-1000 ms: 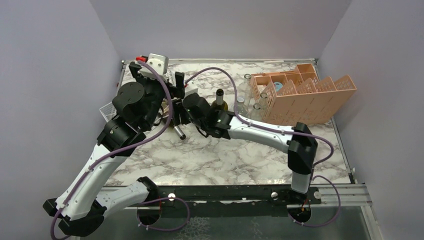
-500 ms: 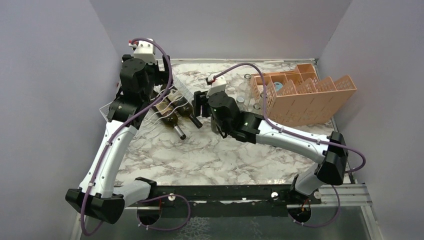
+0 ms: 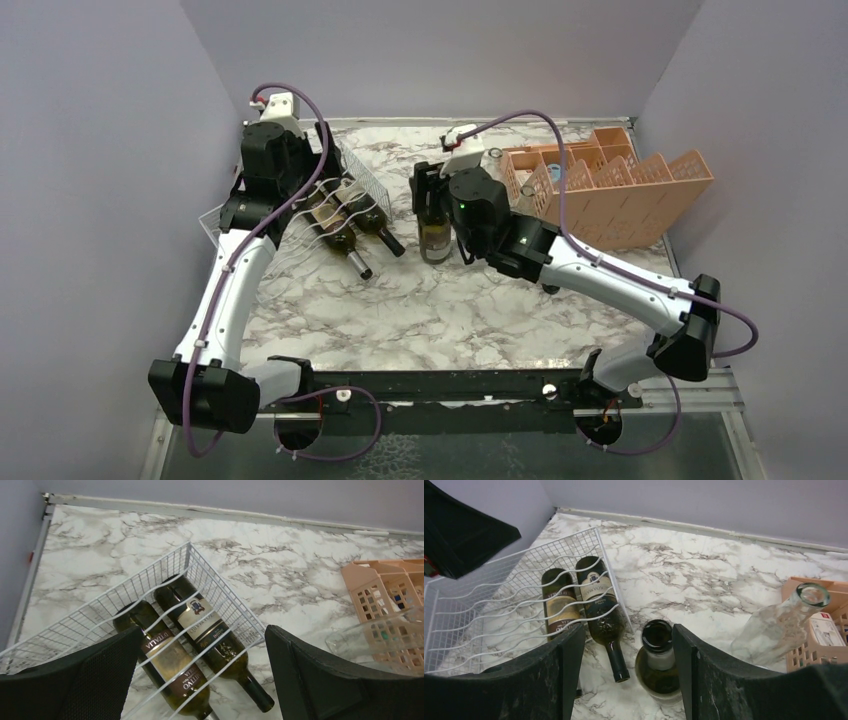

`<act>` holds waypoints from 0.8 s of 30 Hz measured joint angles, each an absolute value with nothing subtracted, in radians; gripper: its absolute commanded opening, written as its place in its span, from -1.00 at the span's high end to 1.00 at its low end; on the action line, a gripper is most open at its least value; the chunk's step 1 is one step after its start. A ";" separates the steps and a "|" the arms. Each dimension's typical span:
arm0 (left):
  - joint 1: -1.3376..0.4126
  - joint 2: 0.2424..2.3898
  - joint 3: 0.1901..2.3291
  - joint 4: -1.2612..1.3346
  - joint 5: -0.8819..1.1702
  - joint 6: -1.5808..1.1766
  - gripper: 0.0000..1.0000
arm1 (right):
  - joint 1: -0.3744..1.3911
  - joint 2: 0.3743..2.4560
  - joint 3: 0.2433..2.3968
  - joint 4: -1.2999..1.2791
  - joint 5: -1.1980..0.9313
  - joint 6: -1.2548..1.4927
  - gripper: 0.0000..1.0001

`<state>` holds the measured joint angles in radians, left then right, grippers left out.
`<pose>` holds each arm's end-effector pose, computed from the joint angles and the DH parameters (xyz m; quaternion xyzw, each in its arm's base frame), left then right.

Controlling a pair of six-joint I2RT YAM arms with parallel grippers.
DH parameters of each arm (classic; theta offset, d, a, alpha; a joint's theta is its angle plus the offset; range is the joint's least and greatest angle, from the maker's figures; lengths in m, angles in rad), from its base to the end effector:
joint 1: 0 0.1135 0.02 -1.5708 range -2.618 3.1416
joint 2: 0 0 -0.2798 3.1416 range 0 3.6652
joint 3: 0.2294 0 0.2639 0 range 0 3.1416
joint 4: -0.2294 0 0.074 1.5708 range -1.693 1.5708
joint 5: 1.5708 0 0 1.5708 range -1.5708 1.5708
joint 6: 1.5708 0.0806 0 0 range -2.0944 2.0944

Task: Put the wine bottle on the wine rack

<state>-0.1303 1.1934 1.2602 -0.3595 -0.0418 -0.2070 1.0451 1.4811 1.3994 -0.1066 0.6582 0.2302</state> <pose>0.3150 -0.0379 0.4061 -0.0432 0.8014 -0.0836 0.5907 0.2390 0.3137 0.4052 -0.0997 0.7511 0.1591 0.6330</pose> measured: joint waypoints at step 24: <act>-0.130 1.146 1.188 -0.279 0.133 -0.234 -0.97 | 0.924 1.552 1.438 -0.224 0.516 0.211 -0.34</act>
<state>-0.1303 1.1458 1.1885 -0.2790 0.1329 -0.2344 0.9237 1.5520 1.4384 -0.2241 0.5156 0.2111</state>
